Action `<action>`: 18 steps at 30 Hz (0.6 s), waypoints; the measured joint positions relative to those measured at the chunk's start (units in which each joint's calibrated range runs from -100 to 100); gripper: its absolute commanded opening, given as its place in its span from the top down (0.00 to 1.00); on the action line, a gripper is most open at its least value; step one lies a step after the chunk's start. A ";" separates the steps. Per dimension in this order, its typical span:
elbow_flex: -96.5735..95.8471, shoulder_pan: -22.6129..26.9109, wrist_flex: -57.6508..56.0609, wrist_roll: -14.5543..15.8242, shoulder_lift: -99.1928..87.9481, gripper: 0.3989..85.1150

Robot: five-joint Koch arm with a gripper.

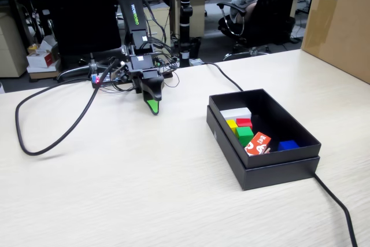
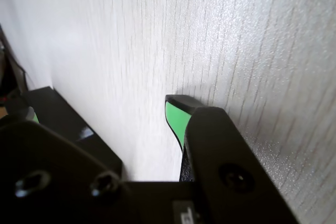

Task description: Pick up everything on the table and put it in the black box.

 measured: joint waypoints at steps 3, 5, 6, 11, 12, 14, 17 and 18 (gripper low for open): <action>-1.37 -0.10 1.32 -0.10 -0.13 0.42; -2.83 -0.15 2.94 -0.15 -0.26 0.42; -3.10 -0.24 3.41 -0.10 -0.26 0.42; -3.19 -0.54 3.64 -0.05 -0.26 0.41; -3.38 -0.54 3.64 -0.05 -0.26 0.41; -3.47 -0.68 3.56 -0.05 -0.26 0.41; -3.74 -0.73 3.41 -0.10 -0.26 0.41; -3.74 -0.88 2.79 -0.24 -0.26 0.41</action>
